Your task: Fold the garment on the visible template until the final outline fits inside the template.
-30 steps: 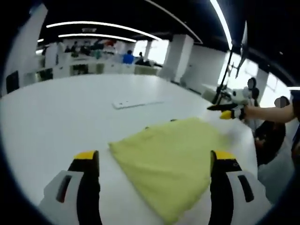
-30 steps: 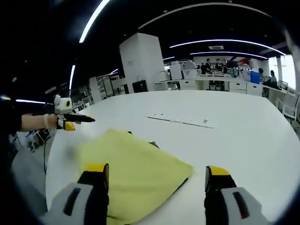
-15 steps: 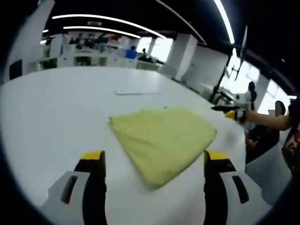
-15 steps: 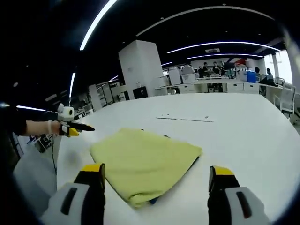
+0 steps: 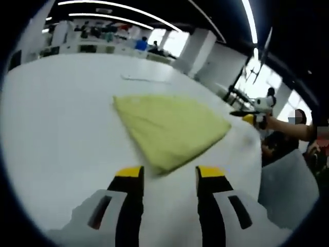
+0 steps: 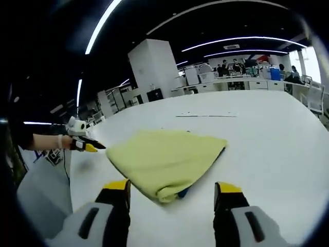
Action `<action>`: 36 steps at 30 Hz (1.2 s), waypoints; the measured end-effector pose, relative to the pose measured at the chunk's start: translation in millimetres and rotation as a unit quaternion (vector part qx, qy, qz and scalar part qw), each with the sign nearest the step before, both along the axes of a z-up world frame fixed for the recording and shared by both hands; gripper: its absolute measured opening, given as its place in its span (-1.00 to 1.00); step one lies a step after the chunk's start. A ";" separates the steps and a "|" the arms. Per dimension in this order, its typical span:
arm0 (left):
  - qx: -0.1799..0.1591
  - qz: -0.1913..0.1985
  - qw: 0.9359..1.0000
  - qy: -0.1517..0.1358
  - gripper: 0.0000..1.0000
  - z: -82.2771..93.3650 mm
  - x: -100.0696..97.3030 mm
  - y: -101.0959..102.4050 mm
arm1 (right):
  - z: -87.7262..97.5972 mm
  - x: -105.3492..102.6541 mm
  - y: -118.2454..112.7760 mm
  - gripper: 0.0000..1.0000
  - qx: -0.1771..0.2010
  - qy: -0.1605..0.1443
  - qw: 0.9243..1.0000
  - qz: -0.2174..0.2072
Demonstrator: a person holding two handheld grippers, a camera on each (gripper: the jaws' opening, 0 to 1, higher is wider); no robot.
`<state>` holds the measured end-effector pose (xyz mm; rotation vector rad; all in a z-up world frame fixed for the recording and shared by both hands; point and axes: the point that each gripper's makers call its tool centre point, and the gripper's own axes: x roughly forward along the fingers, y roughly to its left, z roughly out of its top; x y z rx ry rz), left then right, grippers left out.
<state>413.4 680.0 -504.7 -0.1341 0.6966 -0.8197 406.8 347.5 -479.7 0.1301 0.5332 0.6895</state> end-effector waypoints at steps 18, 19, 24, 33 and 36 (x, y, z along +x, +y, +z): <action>0.019 0.010 1.000 -0.005 -0.68 -11.9 10.1 5.4 | -34.8 -15.1 13.7 -0.69 -0.008 0.042 0.999 -0.008; 0.018 0.011 1.000 -0.004 -0.69 -12.4 10.0 5.3 | -33.9 -14.4 14.7 -0.71 -0.008 0.039 0.999 -0.010; 0.015 0.015 1.000 -0.004 -0.79 -13.8 12.6 4.8 | -32.6 -10.3 20.0 -0.86 0.001 0.039 0.999 -0.017; 0.018 0.015 1.000 -0.003 -0.94 -15.4 15.0 5.0 | -30.8 -5.2 20.5 -0.98 0.010 0.042 0.999 -0.026; 0.020 0.015 1.000 -0.002 -0.96 -17.1 15.4 4.1 | -30.7 -4.5 23.2 -0.96 0.014 0.043 0.999 -0.025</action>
